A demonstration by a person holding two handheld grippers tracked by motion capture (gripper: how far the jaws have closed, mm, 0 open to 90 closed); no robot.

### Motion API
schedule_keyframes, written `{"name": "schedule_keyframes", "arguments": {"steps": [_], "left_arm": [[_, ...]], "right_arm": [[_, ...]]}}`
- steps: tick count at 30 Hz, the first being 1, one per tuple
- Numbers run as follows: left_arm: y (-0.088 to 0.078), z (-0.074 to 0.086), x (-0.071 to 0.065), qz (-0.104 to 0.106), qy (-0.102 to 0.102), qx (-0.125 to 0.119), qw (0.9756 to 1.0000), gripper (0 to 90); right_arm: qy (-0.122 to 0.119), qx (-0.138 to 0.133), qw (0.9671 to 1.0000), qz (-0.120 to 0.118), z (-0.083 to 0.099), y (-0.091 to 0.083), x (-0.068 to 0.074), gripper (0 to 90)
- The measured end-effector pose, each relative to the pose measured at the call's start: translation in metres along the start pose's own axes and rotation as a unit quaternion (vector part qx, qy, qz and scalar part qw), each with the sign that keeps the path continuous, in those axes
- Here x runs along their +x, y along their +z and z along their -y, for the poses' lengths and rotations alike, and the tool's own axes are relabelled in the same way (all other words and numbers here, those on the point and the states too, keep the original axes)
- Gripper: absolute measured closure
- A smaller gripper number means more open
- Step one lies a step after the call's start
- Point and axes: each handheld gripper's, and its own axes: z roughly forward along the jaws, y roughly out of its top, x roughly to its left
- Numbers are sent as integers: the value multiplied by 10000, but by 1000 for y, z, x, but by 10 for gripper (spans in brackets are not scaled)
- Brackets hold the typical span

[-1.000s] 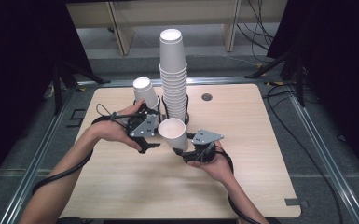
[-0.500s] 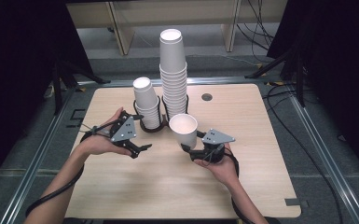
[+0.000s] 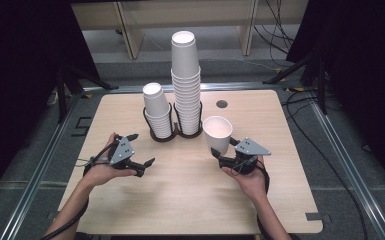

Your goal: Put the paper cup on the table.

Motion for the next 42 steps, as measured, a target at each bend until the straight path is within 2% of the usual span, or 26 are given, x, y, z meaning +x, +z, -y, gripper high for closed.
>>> {"name": "schedule_keyframes", "arguments": {"steps": [4, 6, 8, 9, 10, 12, 14, 15, 16, 17, 19, 22, 24, 26, 27, 28, 29, 31, 32, 34, 36, 37, 38, 40, 41, 42], "left_arm": [[-2, 13, -2, -264, -200, -119, 9994, 0], [-4, 18, -2, -342, -283, -109, 9990, 0], [-6, 23, -3, -446, -461, -212, 9977, 2], [-5, 25, -3, -489, -570, -329, 9966, 2], [-6, 27, -3, -541, -597, -275, 9964, 4], [-5, 31, -5, -618, -667, -357, 9952, 4], [-7, 33, -6, -579, -677, -251, 9957, 6], [-5, 35, -7, -585, -694, -305, 9954, 6], [-6, 36, -7, -626, -697, -234, 9953, 7], [-6, 38, -7, -625, -695, -210, 9954, 7], [-4, 40, -7, -604, -715, -220, 9954, 7], [-4, 42, -7, -615, -719, -163, 9954, 7], [-5, 42, -6, -626, -718, -114, 9954, 7], [-5, 43, -6, -664, -826, -176, 9942, 7], [-4, 43, -4, -652, -698, -258, 9951, 7], [-5, 44, -5, -677, -824, -174, 9941, 7], [-6, 44, -5, -723, -764, -166, 9943, 7], [-4, 44, -3, -663, -692, -220, 9952, 7], [-6, 45, -4, -715, -768, -143, 9944, 7], [-6, 45, -5, -747, -748, -96, 9943, 7], [-5, 45, -4, -680, -683, -120, 9953, 7], [-6, 45, -4, -660, -670, -80, 9955, 7], [-6, 45, -4, -653, -667, -81, 9956, 7], [-5, 45, -4, -654, -676, -95, 9955, 7], [-5, 46, -6, -666, -792, -62, 9946, 7], [-4, 46, -5, -647, -742, -94, 9951, 7]], "right_arm": [[18, -22, 9998, 194, 0, -9, -4, 286], [-104, 1, 9993, 359, 0, -16, -8, 286], [-13, -43, 9989, 470, 2, -22, -10, 285], [79, -33, 9990, 432, 3, -25, -11, 285], [89, -1, 9985, 537, 3, -29, -13, 284], [81, -44, 9977, 677, 5, -35, -17, 284], [54, -67, 9966, 823, 7, -43, -20, 284], [153, -20, 9966, 807, 7, -47, -21, 283], [55, -116, 9958, 901, 9, -50, -24, 283], [27, -27, 9951, 987, 10, -55, -25, 283], [202, -41, 9945, 1025, 13, -62, -27, 282], [85, -20, 9914, 1302, 19, -74, -36, 282], [209, 109, 9889, 1468, 23, -83, -39, 282], [134, 103, 9872, 1585, 26, -89, -44, 281], [140, 115, 9859, 1666, 28, -92, -46, 281], [133, 157, 9856, 1676, 30, -94, -48, 281], [185, 214, 9845, 1731, 32, -97, -49, 281], [225, 260, 9827, 1819, 37, -99, -53, 280], [302, 456, 9801, 1910, 39, -102, -54, 280], [310, 464, 9798, 1921, 42, -101, -58, 280], [456, 600, 9768, 2005, 43, -100, -58, 280], [494, 626, 9768, 1985, 44, -98, -59, 279], [504, 649, 9770, 1969, 44, -97, -60, 279], [516, 824, 9741, 2039, 45, -96, -61, 279], [531, 894, 9729, 2065, 45, -96, -61, 279], [535, 903, 9736, 2026, 46, -95, -62, 278]]}}
